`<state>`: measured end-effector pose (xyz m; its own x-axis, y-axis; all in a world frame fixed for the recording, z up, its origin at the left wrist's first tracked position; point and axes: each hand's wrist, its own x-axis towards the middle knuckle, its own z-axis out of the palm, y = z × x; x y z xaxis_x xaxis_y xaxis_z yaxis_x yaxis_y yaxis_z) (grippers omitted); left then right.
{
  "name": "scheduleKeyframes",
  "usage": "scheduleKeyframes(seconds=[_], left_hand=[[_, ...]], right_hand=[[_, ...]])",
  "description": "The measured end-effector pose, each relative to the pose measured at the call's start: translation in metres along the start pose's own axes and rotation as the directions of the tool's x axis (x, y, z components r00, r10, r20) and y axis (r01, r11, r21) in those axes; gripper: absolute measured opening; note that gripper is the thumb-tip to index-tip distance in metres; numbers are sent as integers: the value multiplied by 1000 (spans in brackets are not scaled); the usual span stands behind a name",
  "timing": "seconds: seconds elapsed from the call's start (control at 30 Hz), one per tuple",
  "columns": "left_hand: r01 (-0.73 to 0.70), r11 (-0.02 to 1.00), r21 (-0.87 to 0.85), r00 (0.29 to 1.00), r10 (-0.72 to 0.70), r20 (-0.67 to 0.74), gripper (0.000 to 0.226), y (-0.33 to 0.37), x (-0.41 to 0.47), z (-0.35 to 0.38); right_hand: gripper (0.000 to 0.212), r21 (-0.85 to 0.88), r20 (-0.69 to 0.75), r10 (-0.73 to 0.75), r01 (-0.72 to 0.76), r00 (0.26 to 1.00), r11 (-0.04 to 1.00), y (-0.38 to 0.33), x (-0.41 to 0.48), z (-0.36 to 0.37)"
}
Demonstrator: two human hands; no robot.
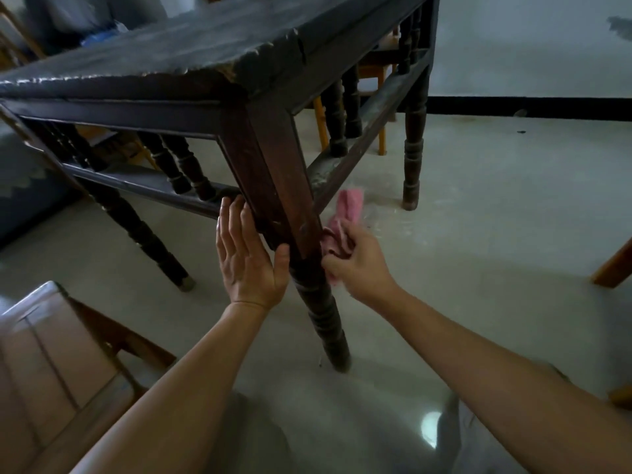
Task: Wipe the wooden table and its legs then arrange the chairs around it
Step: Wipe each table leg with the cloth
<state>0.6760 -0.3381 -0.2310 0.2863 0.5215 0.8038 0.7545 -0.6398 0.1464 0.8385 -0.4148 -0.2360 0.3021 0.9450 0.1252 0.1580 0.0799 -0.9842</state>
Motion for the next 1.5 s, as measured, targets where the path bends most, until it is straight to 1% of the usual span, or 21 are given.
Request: scheduleKeyframes(seconds=[0.07,0.13,0.17,0.23,0.27,0.33,0.47,0.6,0.67,0.77,0.83,0.87,0.93,1.0,1.07,1.17,1.23,1.3,1.37,1.43,1.5], left_hand=[[-1,1000,-1,1000,1,-1,69,0,-1,-1],[-4,1000,3,1000,4,4,69,-1,-2,-1],[-6,1000,5,1000,6,6,70,-1,-1,-1],[-12,1000,4,1000,12,7,70,-1,-1,0],[-15,1000,5,1000,15,3,70,-2,0,1],[-10,1000,7,1000,11,-8,70,-2,1,2],[0,1000,-1,1000,0,0,71,-2,-2,2],[9,1000,3,1000,-9,8,71,0,-1,1],[8,1000,7,1000,-8,6,72,1,-2,0],[10,1000,3,1000,-10,9,71,1,-2,-1],[12,1000,4,1000,-12,17,72,2,-1,-1],[16,1000,7,1000,-16,18,72,2,-1,-1],[22,1000,8,1000,-23,22,72,2,-1,-1],[27,1000,11,999,-27,29,72,1,-2,0],[26,1000,16,999,-26,37,72,0,-3,0],[32,999,20,998,-33,46,72,2,-3,-4],[39,999,16,998,-40,47,72,4,-2,-4],[47,999,9,998,-47,42,72,5,-1,-3],[43,999,6,998,-43,37,72,5,-1,-1],[45,999,15,998,-45,36,73,4,-1,0],[53,998,17,997,-54,55,74,4,-3,-1]], right_hand=[[52,-121,9,-24,25,1000,992,27,-30,22],[15,-341,-29,-14,4,999,940,64,-66,25],[9,-410,10,22,-15,1000,912,81,-77,18],[43,-523,78,110,-54,991,851,101,-79,-3],[50,-535,31,124,-88,992,840,105,-68,-12],[43,-523,-78,96,-122,992,844,91,-40,-23],[22,-327,-37,55,-64,998,943,49,-13,5],[50,19,-62,-60,62,996,998,49,-37,44],[52,-32,-38,-105,104,994,994,68,-55,44],[34,-324,14,-115,114,993,939,105,-76,23],[38,-415,54,40,-14,998,910,105,-75,3],[46,-420,21,99,-81,995,904,102,-65,-6],[55,-383,-175,72,-135,982,914,79,-39,-16],[39,-230,-271,52,-117,961,966,56,-16,-12],[22,10,-239,41,-40,970,999,37,-16,12],[28,-225,-158,-51,14,986,974,65,-55,40],[37,-297,10,98,-90,995,951,104,-91,31],[32,-472,122,299,-210,946,856,134,-109,13],[21,-519,-39,336,-307,941,798,137,-92,-2],[19,-417,-181,224,-281,958,864,109,-58,-4],[16,-226,-178,181,-219,967,949,84,-31,12]])
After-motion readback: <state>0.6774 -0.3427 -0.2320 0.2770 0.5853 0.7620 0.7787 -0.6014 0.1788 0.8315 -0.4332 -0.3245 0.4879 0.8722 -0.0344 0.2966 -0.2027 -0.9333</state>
